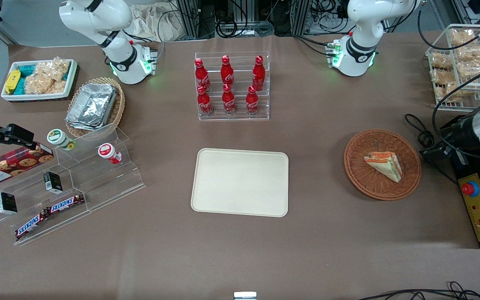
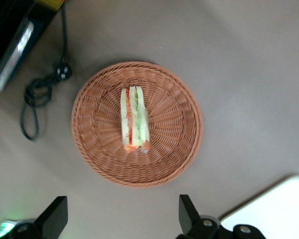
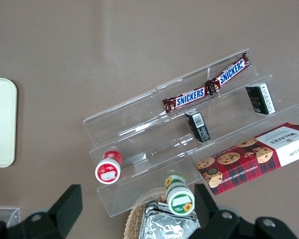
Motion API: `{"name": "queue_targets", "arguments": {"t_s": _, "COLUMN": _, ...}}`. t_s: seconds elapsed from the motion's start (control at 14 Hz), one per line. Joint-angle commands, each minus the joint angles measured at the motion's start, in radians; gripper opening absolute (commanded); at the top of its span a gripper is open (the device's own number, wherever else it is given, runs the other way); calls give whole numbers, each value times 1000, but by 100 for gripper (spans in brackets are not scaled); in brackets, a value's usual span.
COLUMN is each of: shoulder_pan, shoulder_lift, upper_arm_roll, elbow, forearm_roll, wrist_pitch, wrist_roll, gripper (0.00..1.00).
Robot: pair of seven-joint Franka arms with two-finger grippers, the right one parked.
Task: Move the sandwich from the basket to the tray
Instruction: 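Move the left gripper toward the wicker basket holding the sandwich, then lower the open left gripper onto the wrapped sandwich and close it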
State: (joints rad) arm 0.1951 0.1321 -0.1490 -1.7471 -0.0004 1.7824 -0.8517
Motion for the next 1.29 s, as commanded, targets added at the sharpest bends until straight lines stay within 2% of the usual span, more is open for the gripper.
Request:
{"name": "queue_targets", "arguments": {"t_s": 0.0, "shoulder_pan": -5, "shoulder_lift": -42, "upper_arm_roll": 5, "elbow": -135, "forearm_roll": 13, "wrist_pitch": 132, "wrist_roll": -246, "gripper": 100}}
{"name": "queue_targets", "arguments": {"t_s": 0.29, "shoulder_pan": -5, "shoulder_lift": -17, "upper_arm_roll": 5, "elbow": -279, "forearm_roll": 17, "wrist_pitch": 325, "wrist_roll": -514, "gripper": 100}}
{"name": "queue_targets", "arguments": {"t_s": 0.43, "shoulder_pan": -5, "shoulder_lift": 3, "upper_arm_roll": 5, "elbow": -345, "forearm_roll": 19, "wrist_pitch": 414, "wrist_roll": -585, "gripper": 100}}
{"name": "queue_targets", "arguments": {"t_s": 0.71, "shoulder_pan": -8, "shoulder_lift": 11, "upper_arm_roll": 2, "elbow": -483, "forearm_roll": 92, "wrist_pitch": 549, "wrist_roll": -584, "gripper": 100}}
{"name": "queue_targets", "arguments": {"t_s": 1.21, "shoulder_pan": -9, "shoulder_lift": 86, "upper_arm_roll": 2, "elbow": -486, "forearm_roll": 177, "wrist_pitch": 563, "wrist_roll": -584, "gripper": 100}}
